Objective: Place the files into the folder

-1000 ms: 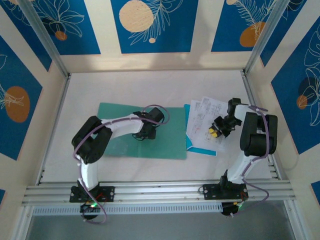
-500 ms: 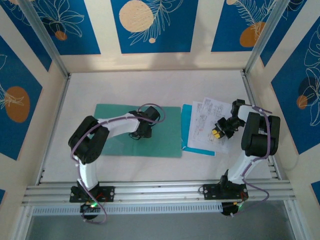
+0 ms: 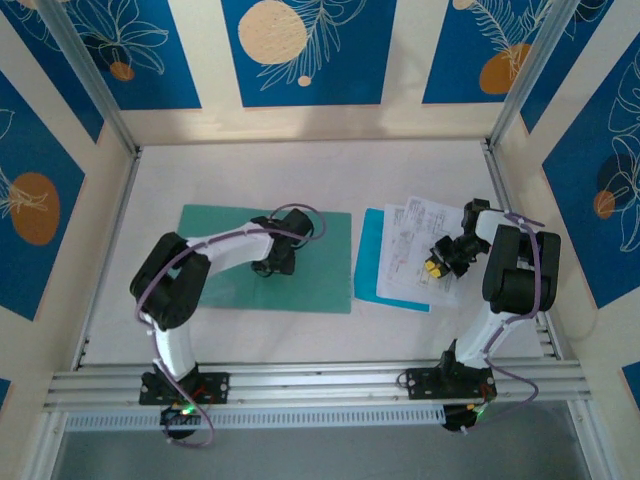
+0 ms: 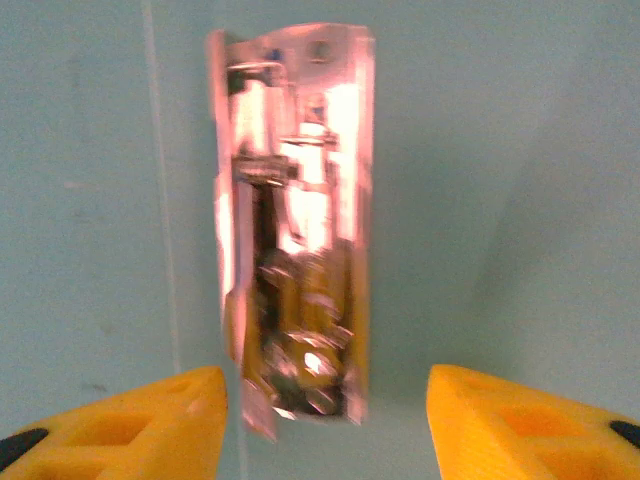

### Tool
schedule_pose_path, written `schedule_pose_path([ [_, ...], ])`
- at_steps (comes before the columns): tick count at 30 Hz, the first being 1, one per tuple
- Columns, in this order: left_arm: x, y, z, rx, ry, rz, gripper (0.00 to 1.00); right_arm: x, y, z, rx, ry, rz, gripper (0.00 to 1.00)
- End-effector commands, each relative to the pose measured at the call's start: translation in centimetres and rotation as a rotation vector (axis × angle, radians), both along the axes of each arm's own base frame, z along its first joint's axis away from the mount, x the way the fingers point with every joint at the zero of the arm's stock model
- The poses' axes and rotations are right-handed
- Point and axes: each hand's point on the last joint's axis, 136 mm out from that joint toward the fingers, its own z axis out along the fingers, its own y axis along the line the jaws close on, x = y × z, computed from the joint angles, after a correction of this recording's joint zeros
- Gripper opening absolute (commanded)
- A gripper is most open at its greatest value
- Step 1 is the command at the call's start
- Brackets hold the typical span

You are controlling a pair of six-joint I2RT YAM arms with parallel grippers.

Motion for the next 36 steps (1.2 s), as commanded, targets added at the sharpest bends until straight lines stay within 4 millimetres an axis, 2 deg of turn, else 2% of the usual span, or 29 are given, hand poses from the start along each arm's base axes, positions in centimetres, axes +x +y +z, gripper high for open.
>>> schedule_pose_path([
  [1, -0.8, -4.5, 4.6, -0.102, -0.055, -0.068, 0.56, -2.1, -0.5, -1.6, -0.056, 0.093, 0.004, 0.15],
  [2, -0.9, -5.8, 4.7, -0.137, -0.046, -0.078, 0.56, -2.1, -0.4, -1.6, -0.055, 0.095, 0.005, 0.15],
  [5, -0.8, -8.9, 3.3, -0.17, -0.002, -0.108, 0.52, -2.1, -0.4, -1.7, -0.055, 0.096, 0.006, 0.14],
  [8, 0.3, -11.1, 1.5, -0.175, 0.023, -0.124, 0.47, -2.0, -0.2, -1.7, -0.052, 0.099, 0.012, 0.14],
  [13, 1.5, -12.5, -2.0, -0.11, 0.08, -0.155, 0.39, -1.9, 0.1, -1.7, -0.052, 0.1, 0.021, 0.14],
  [17, 1.3, -12.7, -4.6, -0.085, 0.126, -0.161, 0.34, -1.9, 0.6, -1.7, -0.051, 0.103, 0.037, 0.14],
  [19, 1.0, -13.3, -5.2, -0.106, 0.132, -0.165, 0.33, -1.9, 1.1, -1.7, -0.049, 0.106, 0.047, 0.14],
  [25, 1.2, -16.0, -5.4, -0.202, 0.116, -0.172, 0.28, -1.9, 3.0, -1.7, -0.051, 0.115, 0.078, 0.14],
  [29, 1.7, -18.0, -4.4, -0.257, 0.092, -0.183, 0.28, -1.9, 4.1, -1.6, -0.066, 0.125, 0.094, 0.14],
  [36, 1.9, -20.8, -3.1, -0.343, 0.074, -0.211, 0.26, -2.1, 4.4, -1.4, -0.092, 0.129, 0.105, 0.14],
])
